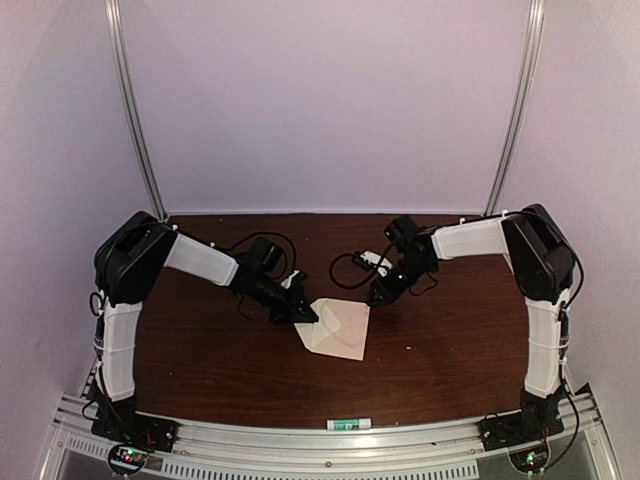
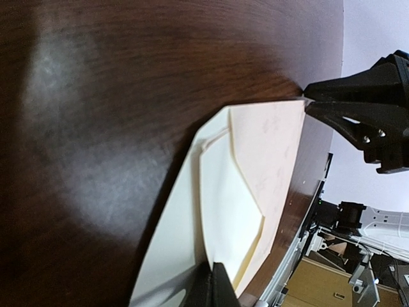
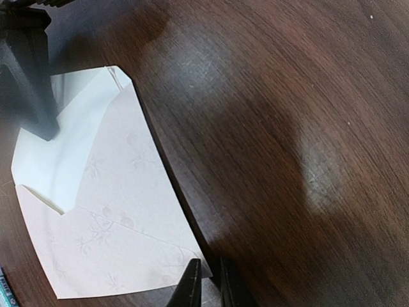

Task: Place the letter into the envelope and seal it
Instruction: Place the 1/2-folded letter in the envelope.

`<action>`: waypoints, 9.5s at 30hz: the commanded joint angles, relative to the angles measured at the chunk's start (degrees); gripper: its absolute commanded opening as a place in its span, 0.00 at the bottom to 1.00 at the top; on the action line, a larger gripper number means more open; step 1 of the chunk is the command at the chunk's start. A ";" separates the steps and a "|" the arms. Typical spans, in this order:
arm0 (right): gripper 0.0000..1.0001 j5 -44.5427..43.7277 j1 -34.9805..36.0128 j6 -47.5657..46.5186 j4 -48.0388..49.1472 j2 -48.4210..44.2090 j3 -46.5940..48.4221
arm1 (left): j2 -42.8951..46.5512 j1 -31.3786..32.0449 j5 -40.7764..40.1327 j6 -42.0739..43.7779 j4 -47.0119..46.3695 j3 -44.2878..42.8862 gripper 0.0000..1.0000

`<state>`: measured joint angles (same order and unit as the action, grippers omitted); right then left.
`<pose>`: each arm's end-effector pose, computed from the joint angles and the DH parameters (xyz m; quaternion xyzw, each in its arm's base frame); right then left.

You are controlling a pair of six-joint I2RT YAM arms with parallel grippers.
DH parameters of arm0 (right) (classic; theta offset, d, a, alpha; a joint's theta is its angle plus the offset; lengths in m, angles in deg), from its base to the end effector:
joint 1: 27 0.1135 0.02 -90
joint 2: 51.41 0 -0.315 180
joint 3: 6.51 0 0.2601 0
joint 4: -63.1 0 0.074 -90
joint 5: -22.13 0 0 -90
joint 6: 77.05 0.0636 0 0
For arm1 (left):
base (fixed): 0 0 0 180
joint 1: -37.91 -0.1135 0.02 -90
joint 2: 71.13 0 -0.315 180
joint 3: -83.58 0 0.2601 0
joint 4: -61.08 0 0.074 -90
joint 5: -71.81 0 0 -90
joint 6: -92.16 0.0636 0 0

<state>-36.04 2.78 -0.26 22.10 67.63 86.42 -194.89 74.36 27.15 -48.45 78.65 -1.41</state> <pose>0.3794 0.2557 0.1565 -0.3960 0.8571 0.2935 0.1501 0.3461 -0.3118 0.1137 -0.0019 -0.8902 0.4515 0.0604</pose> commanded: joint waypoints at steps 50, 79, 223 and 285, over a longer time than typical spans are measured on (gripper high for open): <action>0.09 -28.73 8.42 -8.01 -7.01 8.49 -1.52 | -5.17 -1.12 2.14 13.49 15.73 -12.37 0.00; 0.21 -20.41 3.91 -9.59 -7.91 1.06 -3.40 | 0.70 1.43 -0.77 0.00 -1.42 -1.31 0.00; 0.50 -6.11 7.03 -15.69 -4.00 -15.62 -11.47 | -4.23 1.08 1.51 5.35 5.06 -10.61 0.00; 0.10 -2.47 14.08 -22.91 -9.76 -8.57 -13.50 | -16.72 1.70 10.11 15.77 22.50 -32.27 0.00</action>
<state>-36.39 16.44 -22.88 14.19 56.94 73.20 -209.23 75.91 35.18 -33.98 99.89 -29.81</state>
